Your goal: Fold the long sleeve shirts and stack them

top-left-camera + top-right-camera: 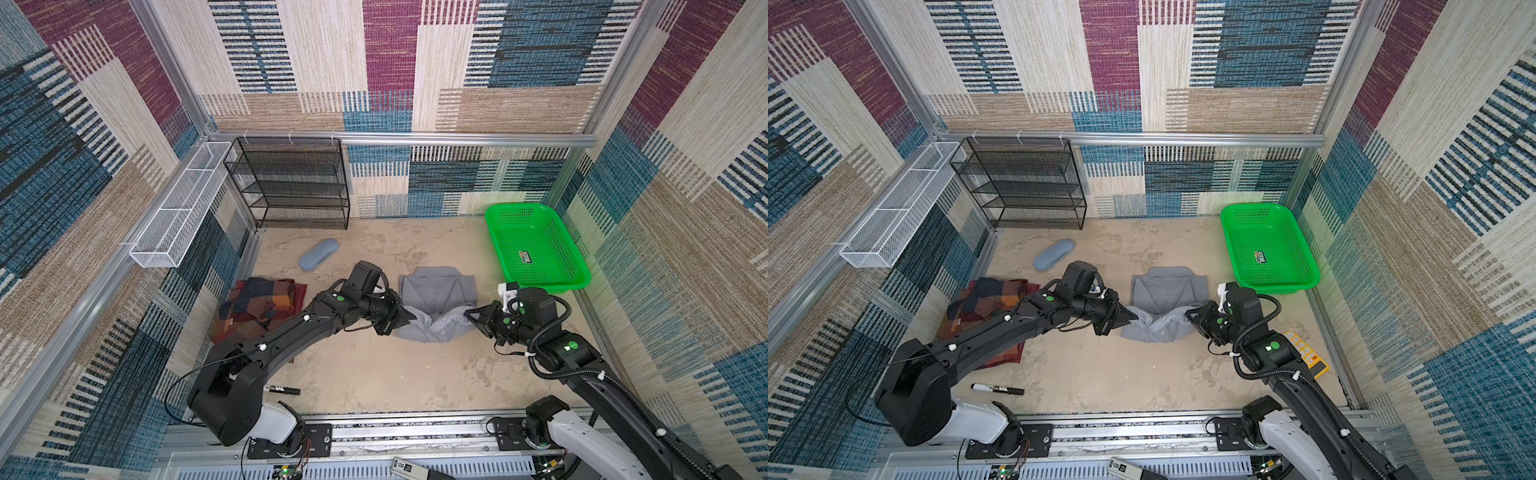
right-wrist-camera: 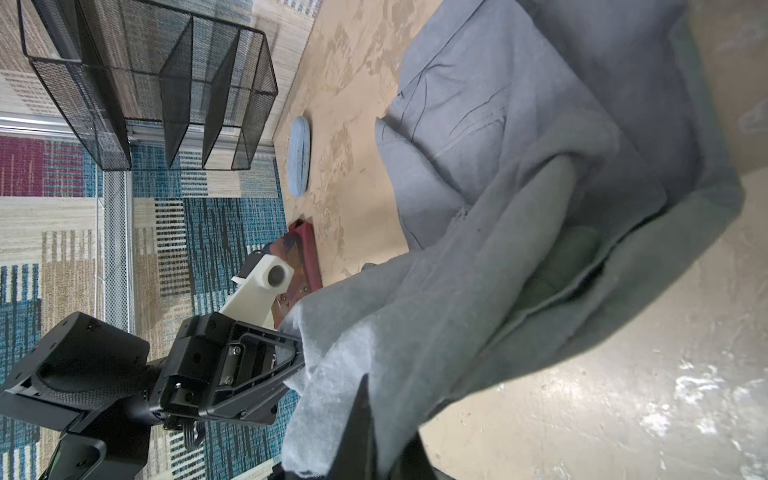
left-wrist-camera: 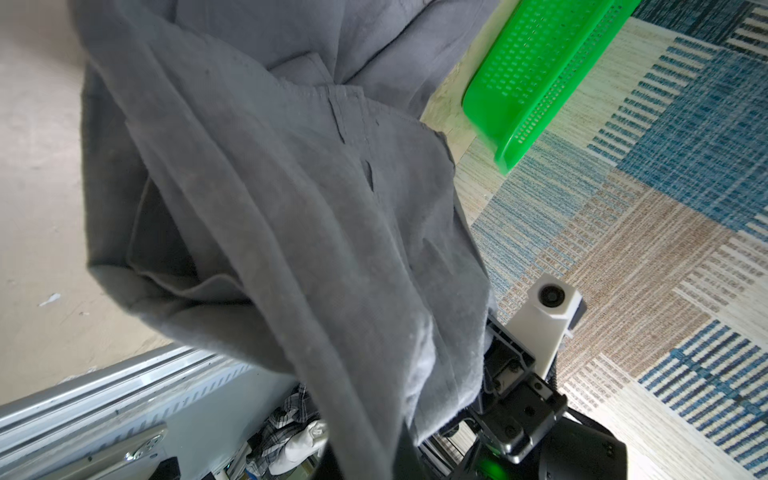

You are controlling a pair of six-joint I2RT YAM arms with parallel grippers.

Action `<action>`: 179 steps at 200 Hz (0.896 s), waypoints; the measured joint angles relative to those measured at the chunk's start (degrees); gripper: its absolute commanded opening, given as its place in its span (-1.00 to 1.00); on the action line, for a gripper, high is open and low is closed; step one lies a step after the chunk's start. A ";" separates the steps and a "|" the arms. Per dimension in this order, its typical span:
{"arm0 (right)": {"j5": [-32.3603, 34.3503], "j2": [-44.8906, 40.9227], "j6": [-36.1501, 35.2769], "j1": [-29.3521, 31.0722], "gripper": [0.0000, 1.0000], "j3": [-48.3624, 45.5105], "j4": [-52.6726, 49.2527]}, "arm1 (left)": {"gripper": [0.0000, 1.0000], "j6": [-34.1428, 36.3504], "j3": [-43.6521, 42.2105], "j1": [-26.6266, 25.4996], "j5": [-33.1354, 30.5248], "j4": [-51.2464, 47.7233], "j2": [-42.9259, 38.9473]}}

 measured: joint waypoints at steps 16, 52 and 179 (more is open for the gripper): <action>0.13 1.33 -0.11 -1.57 -1.00 0.48 0.90 | -1.00 0.63 1.90 1.27 0.50 -0.46 1.53; -1.53 3.63 -1.09 -2.51 -1.00 1.46 3.08 | -1.00 1.49 2.03 1.53 0.48 -1.49 0.68; 3.23 -12.66 11.39 13.46 -1.00 -2.82 -0.46 | -1.00 -1.62 -9.16 -5.97 -11.39 -11.89 -25.62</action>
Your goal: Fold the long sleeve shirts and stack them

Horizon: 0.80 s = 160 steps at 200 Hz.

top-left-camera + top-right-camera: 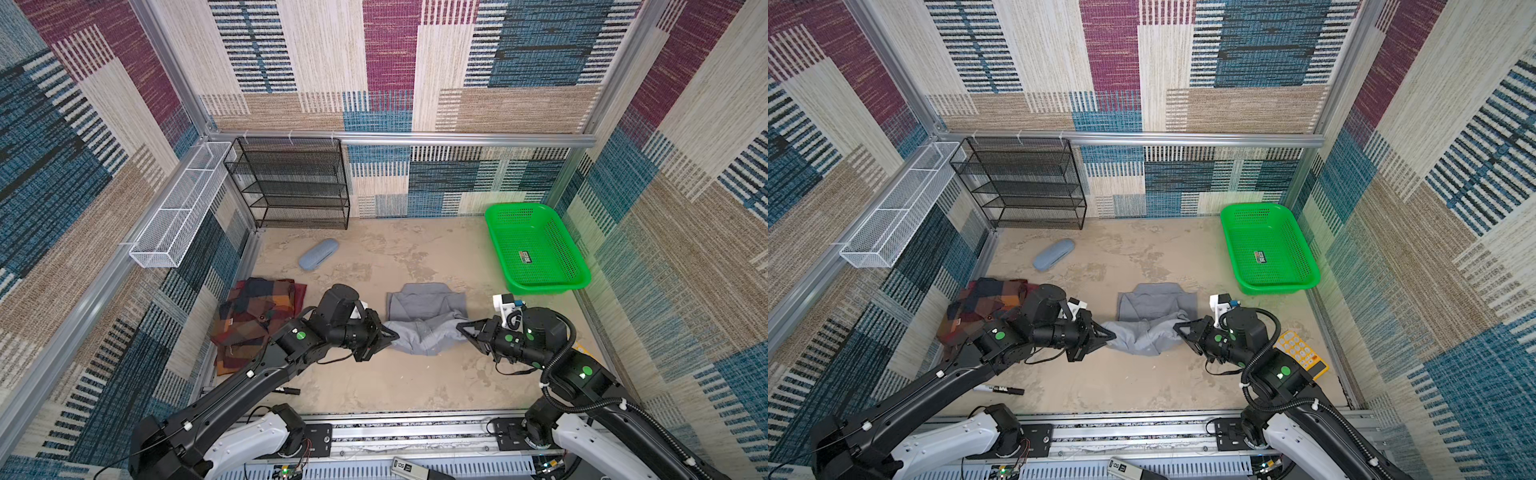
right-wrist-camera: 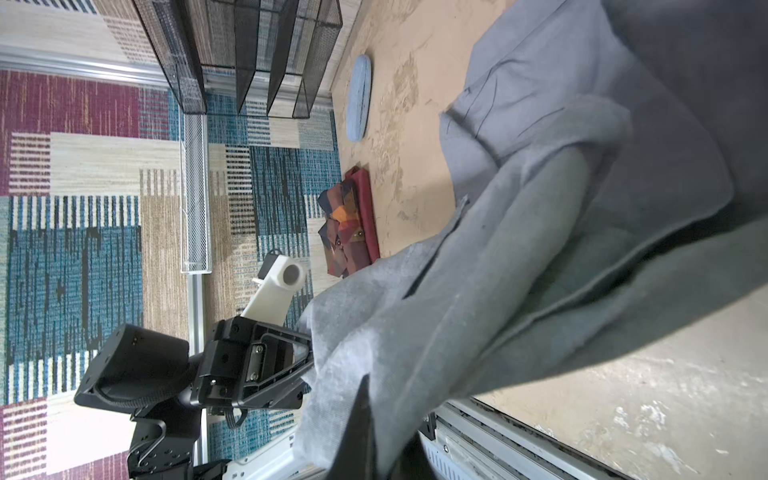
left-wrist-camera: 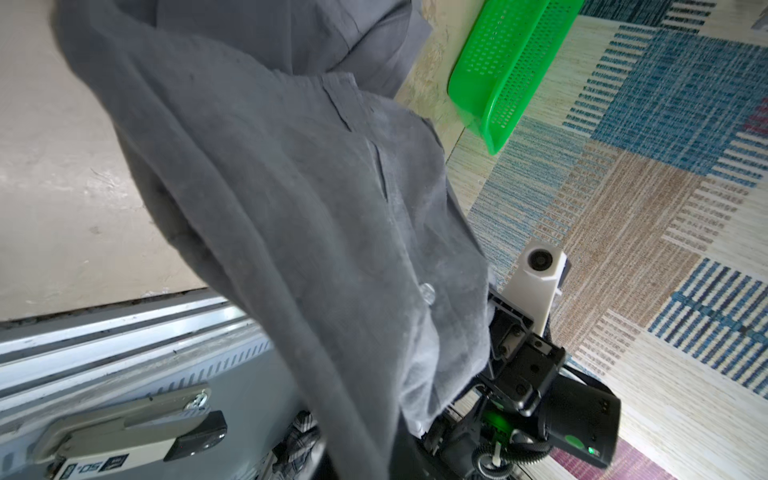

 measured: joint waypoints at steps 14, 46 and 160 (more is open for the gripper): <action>1.31 0.04 0.24 0.15 -1.00 0.02 -0.28 | -1.00 0.00 0.72 -0.09 -0.33 0.15 2.21; 2.91 3.10 1.16 0.13 -1.00 -1.68 0.37 | -1.00 0.09 2.36 0.59 0.52 1.18 10.69; 6.14 11.30 1.95 -4.09 -1.00 -0.39 5.20 | -1.00 6.38 11.19 9.27 10.80 2.93 24.90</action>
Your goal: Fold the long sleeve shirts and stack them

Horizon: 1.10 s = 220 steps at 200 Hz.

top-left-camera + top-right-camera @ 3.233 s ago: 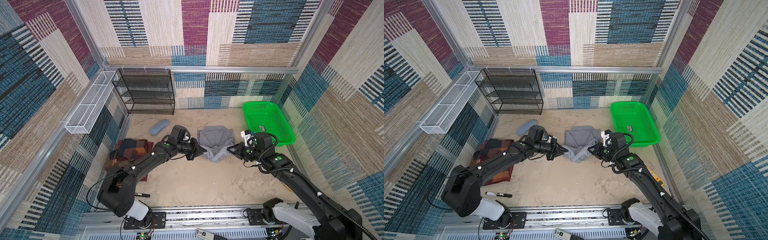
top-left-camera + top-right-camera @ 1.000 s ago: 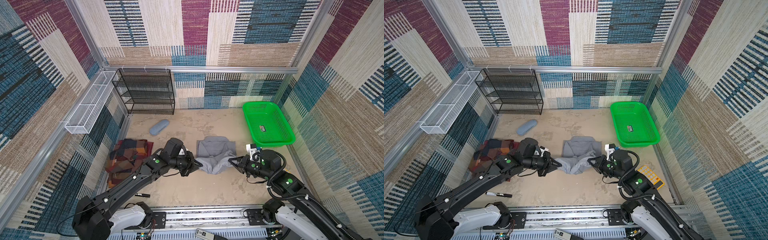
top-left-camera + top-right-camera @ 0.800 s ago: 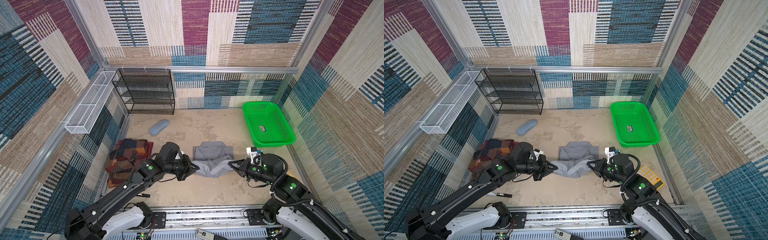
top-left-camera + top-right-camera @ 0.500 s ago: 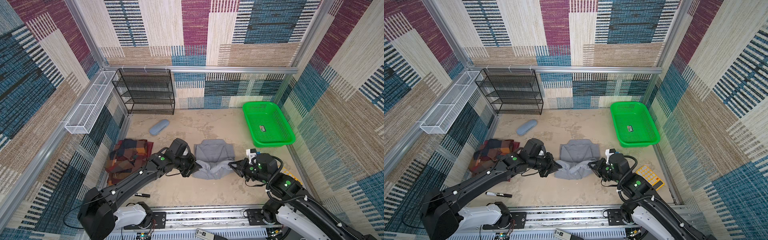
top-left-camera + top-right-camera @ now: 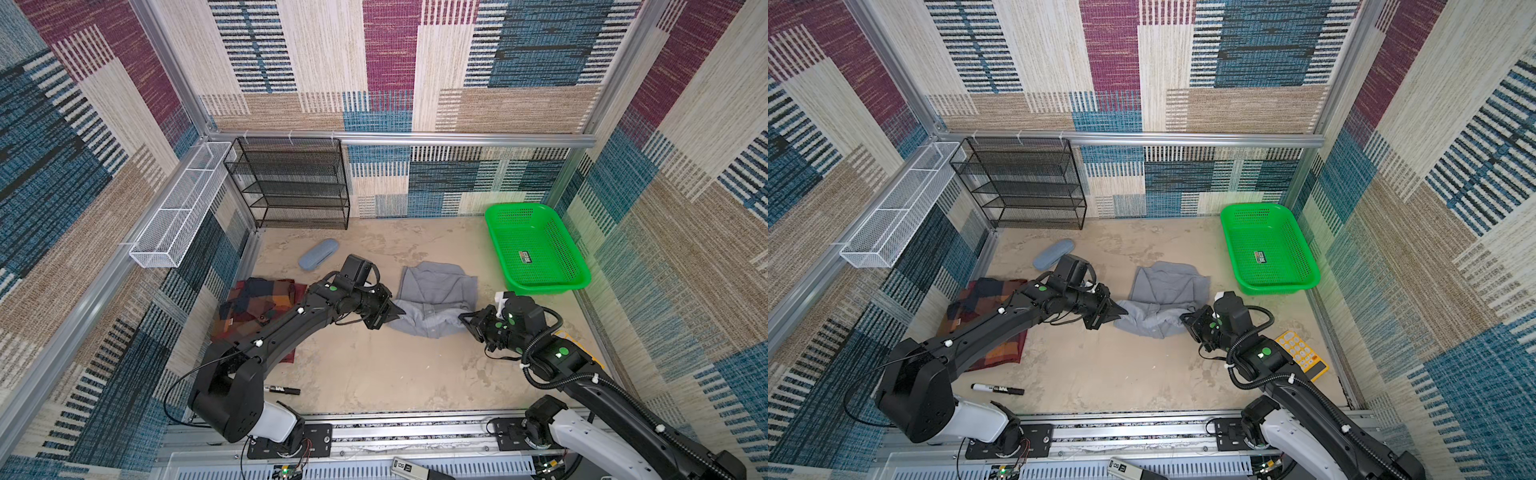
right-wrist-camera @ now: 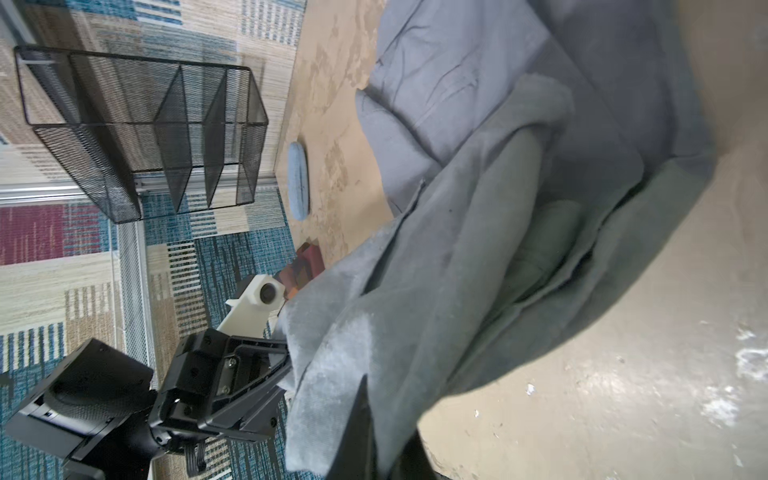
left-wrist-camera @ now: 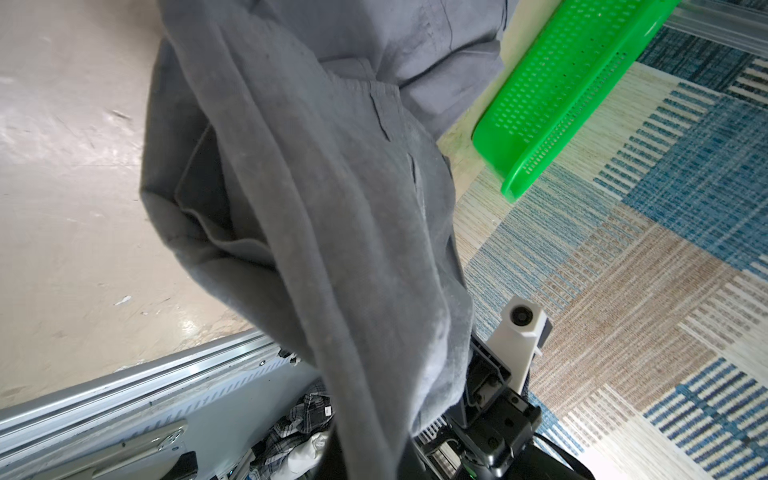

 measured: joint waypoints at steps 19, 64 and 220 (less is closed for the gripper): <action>-1.27 -0.09 -0.04 0.55 -1.00 0.28 1.01 | -1.00 0.07 -2.01 -0.07 0.13 -0.68 -2.51; -1.53 -1.90 3.10 5.03 -1.00 2.03 2.19 | -1.00 0.04 -0.35 0.17 -2.21 -5.88 -11.78; -3.39 12.98 0.76 0.92 -1.00 15.63 1.64 | -1.00 5.60 18.29 3.65 -9.94 -27.63 -2.89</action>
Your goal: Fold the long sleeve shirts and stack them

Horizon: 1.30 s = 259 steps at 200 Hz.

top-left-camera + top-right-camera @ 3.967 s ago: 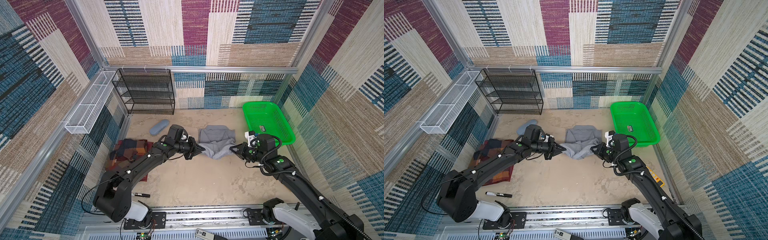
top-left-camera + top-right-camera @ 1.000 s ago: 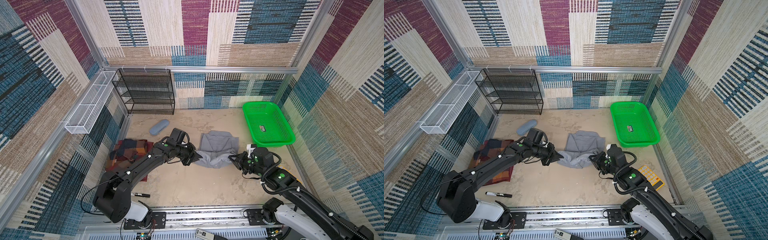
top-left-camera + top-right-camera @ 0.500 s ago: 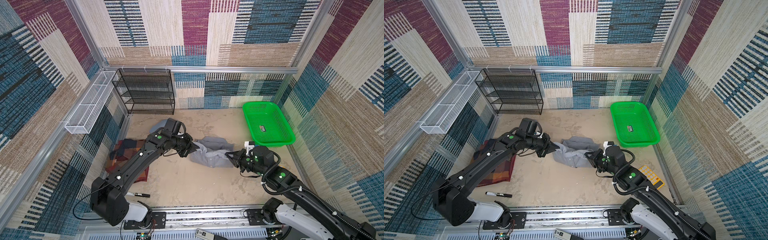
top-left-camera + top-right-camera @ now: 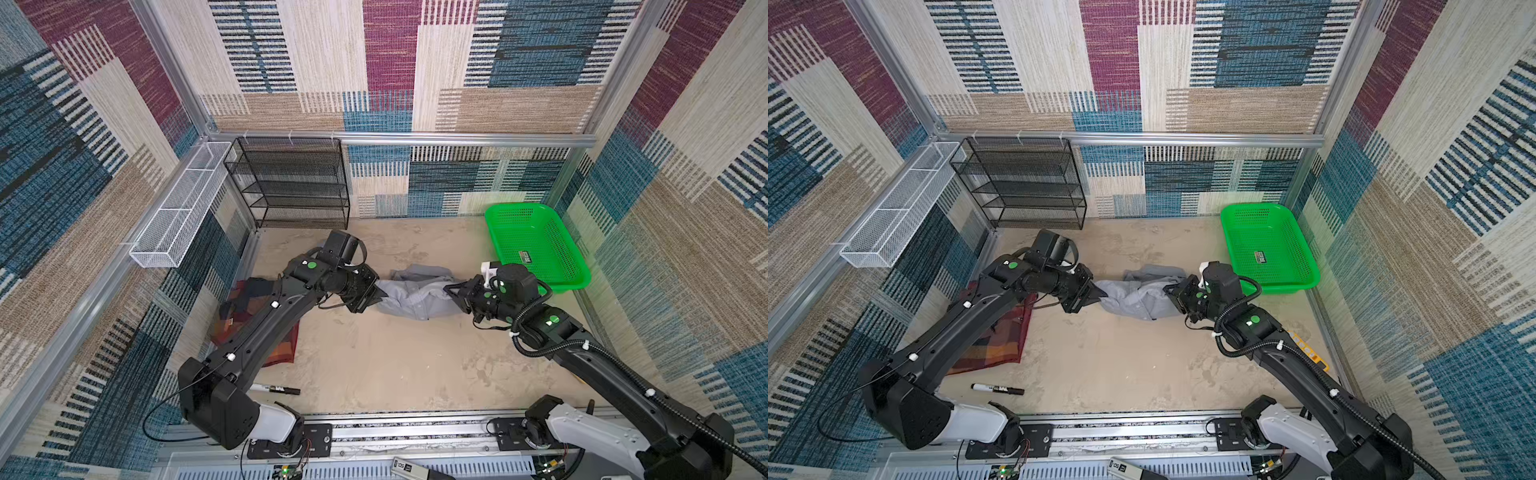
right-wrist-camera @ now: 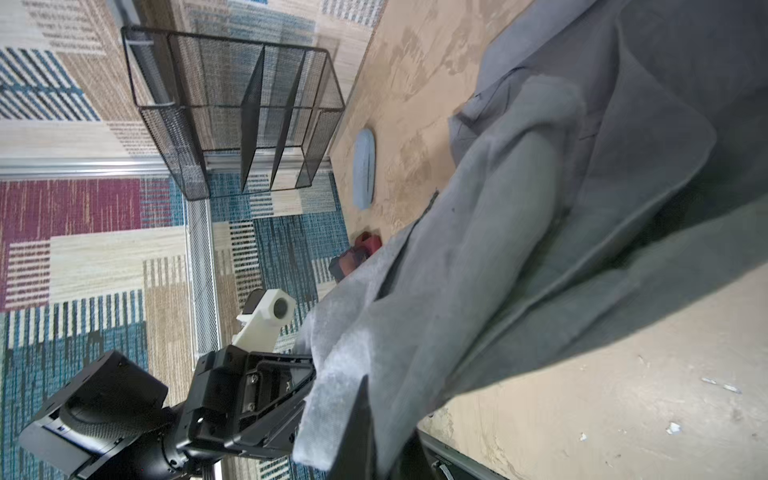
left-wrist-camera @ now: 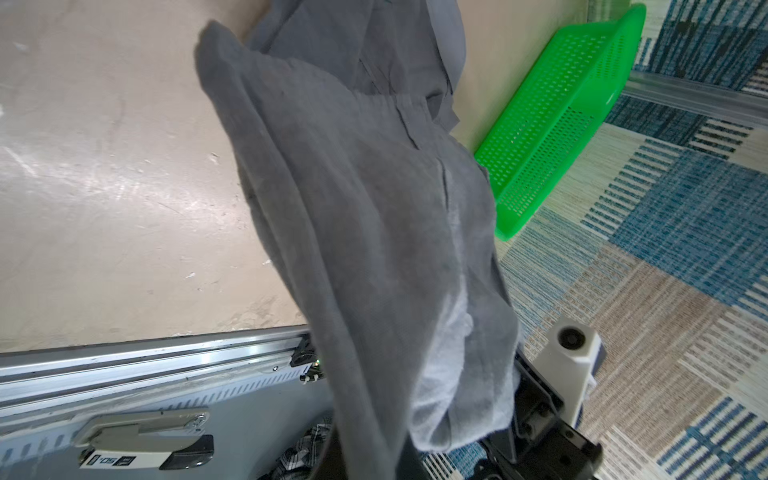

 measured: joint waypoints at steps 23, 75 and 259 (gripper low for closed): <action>0.04 0.04 1.90 2.89 -1.00 -1.77 0.33 | -1.00 -0.55 -3.02 -0.31 -0.37 -3.63 -1.90; 0.48 0.76 8.02 12.22 -1.00 0.42 0.15 | -1.00 -5.25 -4.39 -1.75 -2.69 -10.60 -12.66; -0.46 16.24 4.83 4.66 -1.00 3.89 -3.54 | -1.00 -4.59 -19.78 -1.29 6.82 1.62 -0.22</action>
